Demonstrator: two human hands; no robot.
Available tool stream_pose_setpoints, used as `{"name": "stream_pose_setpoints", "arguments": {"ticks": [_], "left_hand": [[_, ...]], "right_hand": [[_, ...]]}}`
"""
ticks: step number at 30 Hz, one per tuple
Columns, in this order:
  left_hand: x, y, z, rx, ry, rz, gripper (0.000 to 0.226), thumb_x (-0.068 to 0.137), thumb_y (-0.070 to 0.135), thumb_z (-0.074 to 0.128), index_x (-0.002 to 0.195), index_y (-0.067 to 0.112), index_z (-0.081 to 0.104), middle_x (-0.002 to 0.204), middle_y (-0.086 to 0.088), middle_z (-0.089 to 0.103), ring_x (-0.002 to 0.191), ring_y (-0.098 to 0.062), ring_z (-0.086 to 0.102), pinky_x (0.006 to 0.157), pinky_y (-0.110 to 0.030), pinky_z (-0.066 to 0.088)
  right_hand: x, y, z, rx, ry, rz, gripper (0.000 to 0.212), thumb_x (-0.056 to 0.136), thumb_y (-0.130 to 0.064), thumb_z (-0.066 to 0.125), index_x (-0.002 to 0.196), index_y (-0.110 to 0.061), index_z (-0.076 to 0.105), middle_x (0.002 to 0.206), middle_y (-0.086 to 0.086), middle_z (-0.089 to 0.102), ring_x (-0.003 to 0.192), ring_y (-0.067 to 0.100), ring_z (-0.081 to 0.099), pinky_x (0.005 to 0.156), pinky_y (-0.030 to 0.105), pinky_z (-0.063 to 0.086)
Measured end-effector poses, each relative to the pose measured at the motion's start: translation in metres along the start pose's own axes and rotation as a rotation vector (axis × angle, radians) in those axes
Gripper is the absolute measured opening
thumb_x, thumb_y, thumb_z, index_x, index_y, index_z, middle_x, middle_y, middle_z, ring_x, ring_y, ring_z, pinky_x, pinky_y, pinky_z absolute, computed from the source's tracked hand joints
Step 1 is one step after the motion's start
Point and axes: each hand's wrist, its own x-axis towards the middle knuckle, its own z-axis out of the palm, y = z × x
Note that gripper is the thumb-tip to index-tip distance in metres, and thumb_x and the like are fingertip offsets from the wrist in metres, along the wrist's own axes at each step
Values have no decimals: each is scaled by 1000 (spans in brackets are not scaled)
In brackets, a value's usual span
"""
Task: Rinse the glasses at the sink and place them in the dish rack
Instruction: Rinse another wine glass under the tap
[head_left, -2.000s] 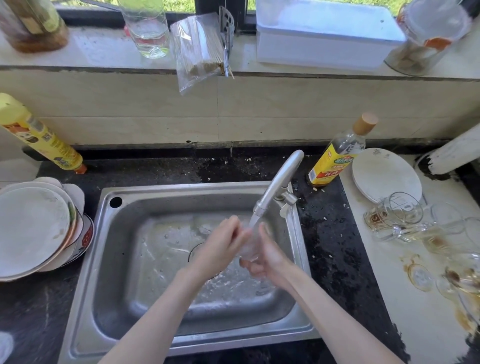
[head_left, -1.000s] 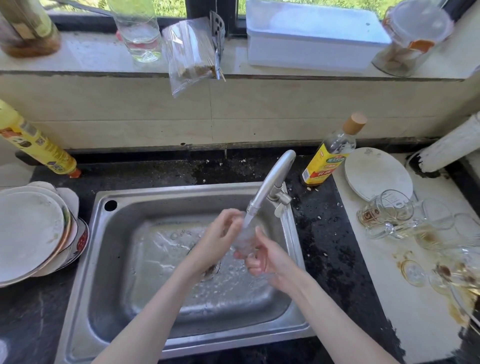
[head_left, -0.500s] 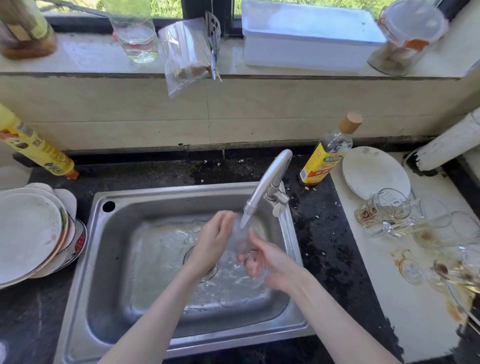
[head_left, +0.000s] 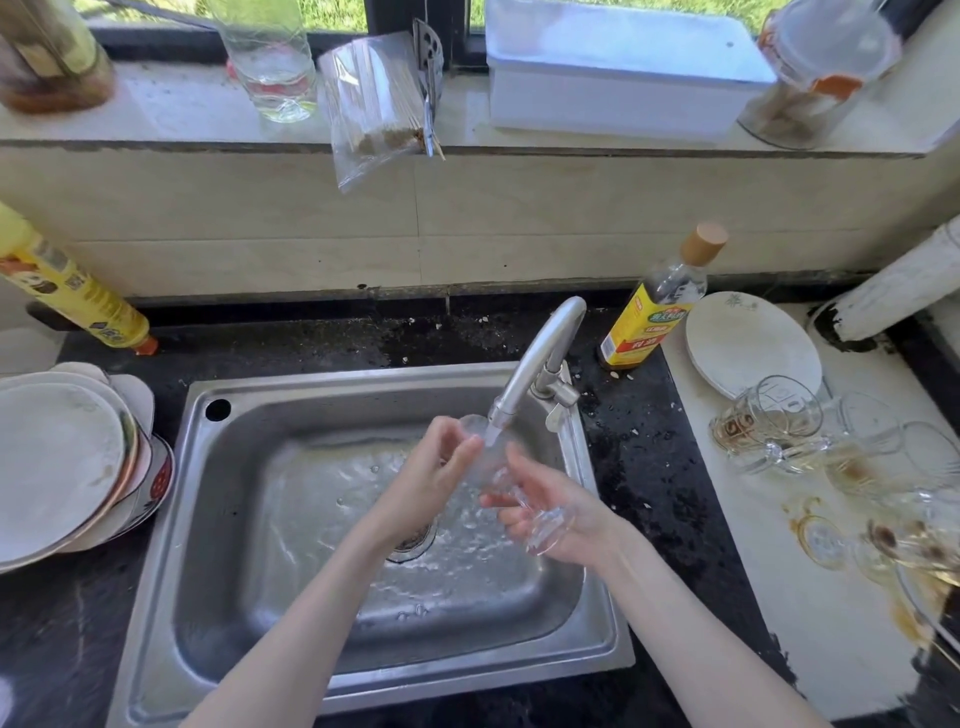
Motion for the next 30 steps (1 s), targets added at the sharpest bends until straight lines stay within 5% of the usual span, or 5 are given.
{"name": "stream_pose_setpoints", "arguments": {"ticks": [6, 14, 18, 24, 30], "left_hand": [[1, -16, -7, -332, 328, -274, 23, 98, 32, 40, 85, 14, 48, 79, 1, 52, 74, -11, 56, 79, -30, 50], [-2, -13, -19, -337, 360, -219, 19, 98, 26, 41, 87, 13, 49, 83, -2, 52, 72, -3, 60, 69, -20, 51], [-4, -10, -25, -335, 333, -191, 20, 97, 26, 43, 87, 10, 49, 80, 0, 49, 76, -7, 55, 89, -31, 51], [-1, -4, -26, -209, 361, -183, 17, 94, 32, 47, 87, 18, 52, 82, 0, 54, 78, -12, 57, 81, -32, 46], [2, 8, -24, 62, 331, -19, 21, 94, 23, 49, 77, 11, 46, 71, 0, 46, 62, -9, 40, 57, -14, 35]], "right_hand": [[2, -5, 5, -24, 122, -95, 39, 80, -36, 59, 97, -1, 63, 82, 13, 63, 67, 18, 57, 62, 26, 55], [7, -8, 9, -15, 49, -15, 21, 87, -22, 59, 84, -2, 67, 71, 8, 58, 58, 15, 55, 54, 23, 51], [11, -9, 6, -51, -28, -56, 24, 84, -18, 60, 101, -5, 72, 81, 6, 62, 62, 13, 54, 58, 22, 50], [10, -7, 7, -97, 28, -106, 12, 79, -19, 60, 72, -9, 60, 63, 4, 56, 56, 16, 53, 55, 24, 50], [14, -14, 13, -811, 216, -216, 17, 91, -20, 60, 79, -9, 65, 66, 1, 57, 63, 12, 55, 62, 22, 54]]}}
